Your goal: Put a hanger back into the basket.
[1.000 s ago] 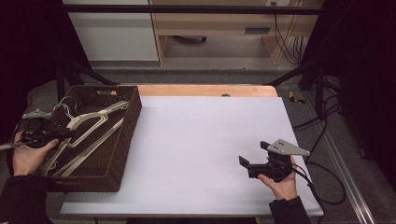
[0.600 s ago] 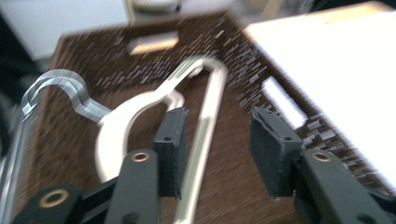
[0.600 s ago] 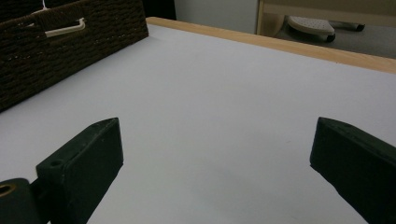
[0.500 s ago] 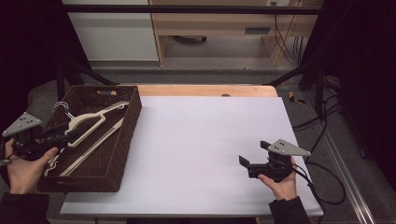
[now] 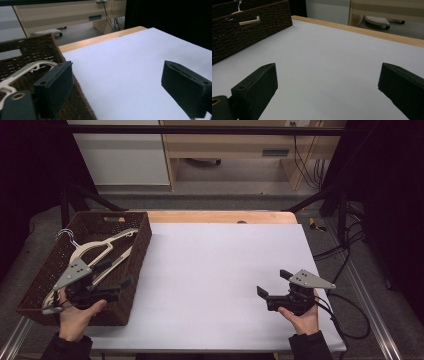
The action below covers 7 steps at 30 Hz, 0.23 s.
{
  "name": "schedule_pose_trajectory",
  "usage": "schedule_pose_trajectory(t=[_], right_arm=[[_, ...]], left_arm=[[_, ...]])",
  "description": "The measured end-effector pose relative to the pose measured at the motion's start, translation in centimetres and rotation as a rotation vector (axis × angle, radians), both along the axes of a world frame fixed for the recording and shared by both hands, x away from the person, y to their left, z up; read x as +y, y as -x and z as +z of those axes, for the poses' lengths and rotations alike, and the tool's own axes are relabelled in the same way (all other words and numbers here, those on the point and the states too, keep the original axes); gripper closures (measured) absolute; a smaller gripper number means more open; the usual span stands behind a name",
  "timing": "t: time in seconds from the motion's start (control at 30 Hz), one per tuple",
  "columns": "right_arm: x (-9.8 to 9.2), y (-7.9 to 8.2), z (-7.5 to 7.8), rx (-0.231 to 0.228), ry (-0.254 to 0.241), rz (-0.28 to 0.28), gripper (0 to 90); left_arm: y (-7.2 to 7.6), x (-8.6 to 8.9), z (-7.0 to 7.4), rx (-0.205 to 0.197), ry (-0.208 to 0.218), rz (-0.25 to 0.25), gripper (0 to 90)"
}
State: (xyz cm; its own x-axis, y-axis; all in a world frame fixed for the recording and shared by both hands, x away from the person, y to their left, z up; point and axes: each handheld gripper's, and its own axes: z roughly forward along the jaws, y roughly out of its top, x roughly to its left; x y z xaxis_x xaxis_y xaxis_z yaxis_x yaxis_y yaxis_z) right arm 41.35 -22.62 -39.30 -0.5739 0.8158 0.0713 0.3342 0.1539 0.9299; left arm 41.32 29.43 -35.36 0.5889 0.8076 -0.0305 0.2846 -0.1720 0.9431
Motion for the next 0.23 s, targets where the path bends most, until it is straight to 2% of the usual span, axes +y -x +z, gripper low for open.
schedule_pose_trajectory(t=[0.23], right_arm=[[-0.5,0.0,-0.3,0.0,-0.005,-0.004,2.8]], left_arm=[[-0.1,-0.8,-1.9,0.018,-0.001,0.019,6.7]])
